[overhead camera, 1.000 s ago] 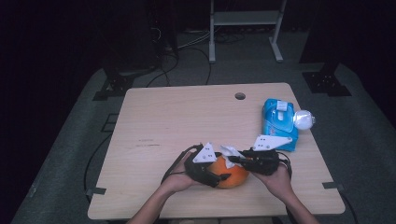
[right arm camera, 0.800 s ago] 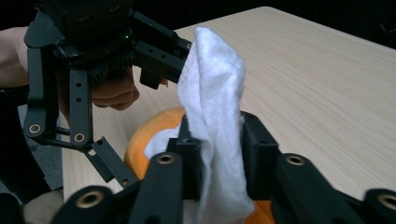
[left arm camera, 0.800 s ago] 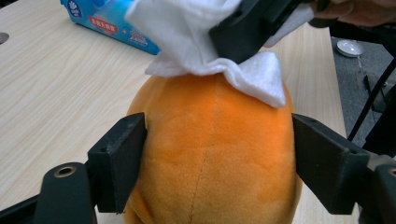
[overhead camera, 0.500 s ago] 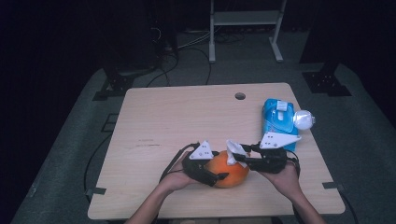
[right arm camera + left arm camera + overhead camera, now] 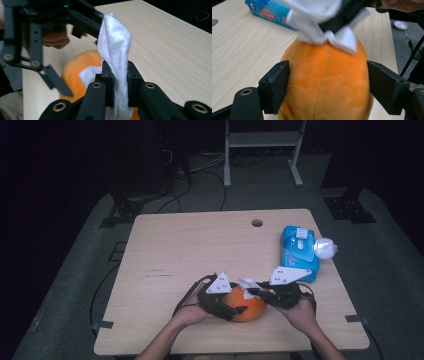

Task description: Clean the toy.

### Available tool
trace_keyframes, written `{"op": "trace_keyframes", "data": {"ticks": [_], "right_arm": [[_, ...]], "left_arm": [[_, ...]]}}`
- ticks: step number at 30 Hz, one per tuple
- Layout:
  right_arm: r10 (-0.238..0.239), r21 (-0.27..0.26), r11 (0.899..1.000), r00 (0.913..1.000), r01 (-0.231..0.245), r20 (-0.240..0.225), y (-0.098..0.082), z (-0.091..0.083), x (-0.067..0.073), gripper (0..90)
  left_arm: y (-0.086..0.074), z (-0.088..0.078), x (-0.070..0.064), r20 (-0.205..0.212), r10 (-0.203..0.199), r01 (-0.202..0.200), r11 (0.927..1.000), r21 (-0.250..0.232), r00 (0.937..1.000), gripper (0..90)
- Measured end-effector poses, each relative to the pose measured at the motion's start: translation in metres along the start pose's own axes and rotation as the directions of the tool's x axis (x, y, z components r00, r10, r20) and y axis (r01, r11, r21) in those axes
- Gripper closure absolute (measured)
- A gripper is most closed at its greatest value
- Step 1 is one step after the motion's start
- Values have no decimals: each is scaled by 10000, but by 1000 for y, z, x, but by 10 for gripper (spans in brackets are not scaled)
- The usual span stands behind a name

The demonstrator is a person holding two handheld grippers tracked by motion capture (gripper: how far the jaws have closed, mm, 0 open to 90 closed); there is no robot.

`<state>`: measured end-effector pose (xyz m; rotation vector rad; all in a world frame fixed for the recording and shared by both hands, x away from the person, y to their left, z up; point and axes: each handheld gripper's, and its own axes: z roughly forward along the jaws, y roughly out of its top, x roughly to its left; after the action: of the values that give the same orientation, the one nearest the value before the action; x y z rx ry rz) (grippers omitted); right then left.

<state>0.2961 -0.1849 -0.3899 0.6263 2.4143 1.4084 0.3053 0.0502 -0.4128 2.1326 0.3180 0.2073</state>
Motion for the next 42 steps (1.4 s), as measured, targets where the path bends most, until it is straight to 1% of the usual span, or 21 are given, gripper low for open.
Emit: {"op": "trace_keyframes", "data": {"ticks": [1, 3, 6, 8, 9, 11, 12, 14, 17, 19, 22, 23, 25, 27, 30, 32, 34, 38, 39, 40, 42], "right_arm": [[431, -4, 9991, 9991, -431, 0, -5, -2, -9, 800], [558, -9, 9984, 9984, -558, -58, -6, -2, -11, 800], [692, -138, 9975, 9974, -694, -178, -4, -3, -8, 802], [779, -404, 9959, 9938, -813, -794, -1, 0, -2, 804], [589, -351, 9975, 9946, -621, -849, 2, 3, 3, 803], [131, -146, 9998, 9975, -141, -687, 5, 7, 9, 804], [140, -124, 9998, 9975, -149, -700, 5, 7, 8, 804], [476, -125, 9987, 9968, -485, -636, 0, 2, -1, 803], [753, -146, 9970, 9955, -763, -575, -5, -3, -7, 803], [791, -189, 9966, 9954, -802, -536, -6, -4, -10, 803], [941, -187, 9953, 9951, -948, -312, -9, -7, -19, 803], [1107, -185, 9936, 9932, -1114, -363, -11, -8, -22, 803], [1129, -174, 9934, 9929, -1136, -363, -11, -8, -22, 803], [1058, -197, 9941, 9939, -1065, -324, -9, -8, -17, 804], [1030, -449, 9933, 9921, -1064, -717, -4, -5, -9, 805], [770, -464, 9956, 9925, -817, -950, 1, 0, 0, 804], [477, -374, 9980, 9953, -510, -839, 4, 2, 4, 805], [740, -284, 9967, 9951, -760, -663, -2, -4, -8, 805], [896, -284, 9954, 9942, -914, -594, -6, -6, -14, 805], [1346, -278, 9903, 9895, -1361, -519, -13, -11, -25, 804], [1496, -265, 9882, 9876, -1510, -469, -17, -13, -30, 804]], "left_arm": [[0, 0, 0, -12, -1, 1, 10000, -13, 10000, 217], [0, 1, -1, -41, 47, -47, 10000, -42, 10000, 217], [1, 2, -2, -56, 103, -103, 9999, -43, 9999, 216], [1, 4, -3, -54, 71, -72, 9998, -178, 10000, 217], [1, 4, -4, -83, 139, -140, 9998, -150, 9999, 216], [0, 3, -3, -67, 166, -167, 9997, -156, 9998, 207], [-2, 2, -1, 0, 125, -125, 9995, -304, 9999, 199], [-4, 1, 3, 140, 163, -155, 9985, -517, 9998, 124], [-9, 0, 12, 328, -255, 275, 9977, -619, 9991, 89], [-12, 0, 14, 478, -326, 358, 9971, -670, 9983, 89], [-16, 3, 12, 571, 228, -200, 9986, -496, 9981, 89], [-17, 4, 12, 549, 221, -191, 9983, -543, 9982, 131], [-16, 5, 10, 491, 243, -218, 9985, -500, 9985, 156], [-15, 5, 8, 308, 336, -321, 9983, -481, 9990, 231], [-13, 7, 5, 162, 344, -335, 9982, -504, 9993, 258], [-13, 7, 3, 96, 431, -426, 9981, -441, 9990, 261], [-13, 5, 4, 91, 420, -416, 9981, -457, 9991, 280], [-15, 4, 8, 255, 206, -189, 9978, -639, 9995, 273], [-16, 4, 10, 343, 163, -141, 9978, -646, 9993, 254], [-17, 4, 12, 444, 64, -31, 9973, -731, 9990, 186], [-18, 5, 16, 672, -273, 335, 9951, -928, 9974, 152]]}}
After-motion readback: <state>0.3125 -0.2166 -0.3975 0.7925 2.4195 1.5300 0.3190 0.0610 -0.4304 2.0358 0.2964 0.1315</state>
